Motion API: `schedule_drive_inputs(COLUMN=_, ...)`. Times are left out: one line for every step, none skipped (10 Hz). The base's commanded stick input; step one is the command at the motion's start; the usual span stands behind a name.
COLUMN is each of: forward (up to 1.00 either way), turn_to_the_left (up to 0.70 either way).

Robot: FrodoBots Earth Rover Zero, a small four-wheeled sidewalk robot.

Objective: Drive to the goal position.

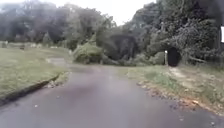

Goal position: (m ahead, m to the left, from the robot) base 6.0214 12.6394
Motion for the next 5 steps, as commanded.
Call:
schedule_drive_inputs(forward=0.7, turn_to_the_left=0.0)
schedule_drive_inputs(forward=0.7, turn_to_the_left=0.0)
schedule_drive_inputs(forward=0.7, turn_to_the_left=0.0)
schedule_drive_inputs(forward=0.7, turn_to_the_left=0.0)
schedule_drive_inputs(forward=0.7, turn_to_the_left=0.0)
